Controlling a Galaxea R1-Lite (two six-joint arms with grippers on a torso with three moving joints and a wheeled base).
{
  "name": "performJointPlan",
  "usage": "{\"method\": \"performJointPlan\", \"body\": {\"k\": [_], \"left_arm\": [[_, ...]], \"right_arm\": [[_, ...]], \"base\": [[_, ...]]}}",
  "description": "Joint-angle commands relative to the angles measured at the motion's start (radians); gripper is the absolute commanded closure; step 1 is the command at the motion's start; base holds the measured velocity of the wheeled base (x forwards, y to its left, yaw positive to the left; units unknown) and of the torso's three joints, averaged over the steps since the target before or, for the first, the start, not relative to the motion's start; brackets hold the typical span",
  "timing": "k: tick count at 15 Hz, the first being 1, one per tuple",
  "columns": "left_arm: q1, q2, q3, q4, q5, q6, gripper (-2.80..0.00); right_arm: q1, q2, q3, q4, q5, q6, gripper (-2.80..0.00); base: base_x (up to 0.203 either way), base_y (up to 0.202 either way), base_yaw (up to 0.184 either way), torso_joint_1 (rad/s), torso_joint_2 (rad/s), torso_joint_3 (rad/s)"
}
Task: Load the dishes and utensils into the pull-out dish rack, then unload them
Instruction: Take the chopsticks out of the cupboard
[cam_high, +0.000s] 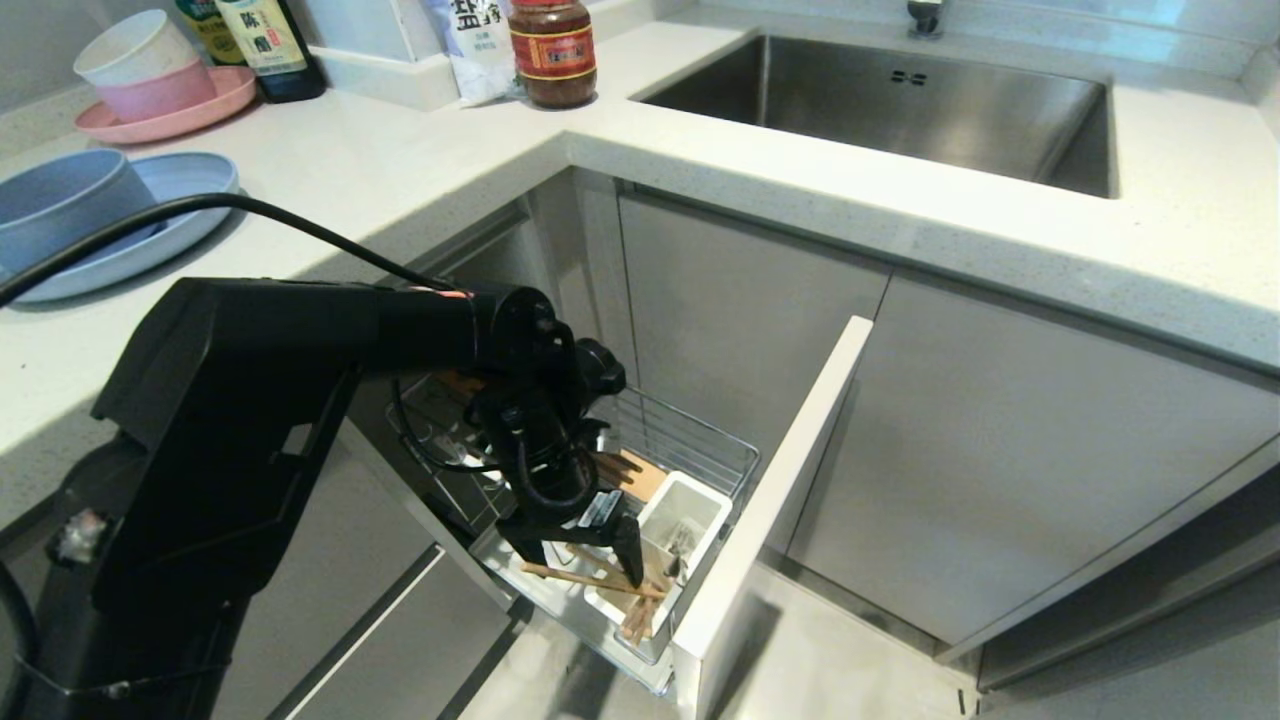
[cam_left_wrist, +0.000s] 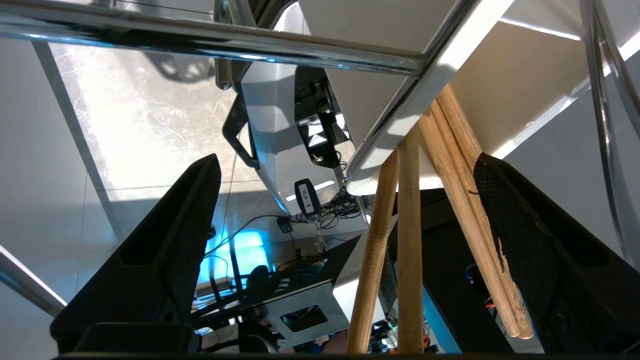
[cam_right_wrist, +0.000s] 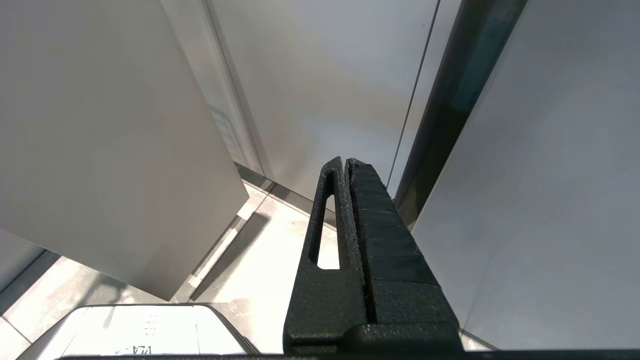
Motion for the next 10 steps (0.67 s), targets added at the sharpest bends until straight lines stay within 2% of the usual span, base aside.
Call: {"method": "performJointPlan", "body": {"k": [1, 8, 9, 10], "left_arm": [[-0.001, 0.001, 0.000, 0.005, -0.002, 0.000, -2.80], [-0.005, 0.003, 0.000, -0.025, -0.014, -0.001, -2.80], [-0.005, 0.001, 0.000, -0.025, -0.012, -0.003, 0.00], [-0.005, 0.001, 0.000, -0.027, -0.012, -0.003, 0.00]], "right_arm": [[0.000, -0.004, 0.002, 0.000, 0.000, -0.001, 0.00], [0.000, -0.004, 0.002, 0.000, 0.000, 0.000, 0.00], [0.000, -0.004, 0.002, 0.000, 0.000, -0.001, 0.00], [0.000, -0.004, 0.002, 0.000, 0.000, -0.001, 0.00]], "base": [[0.000, 0.000, 0.000, 0.000, 0.00, 0.000], [0.000, 0.000, 0.000, 0.000, 0.00, 0.000], [0.000, 0.000, 0.000, 0.000, 0.00, 0.000], [0.000, 0.000, 0.000, 0.000, 0.00, 0.000]]}}
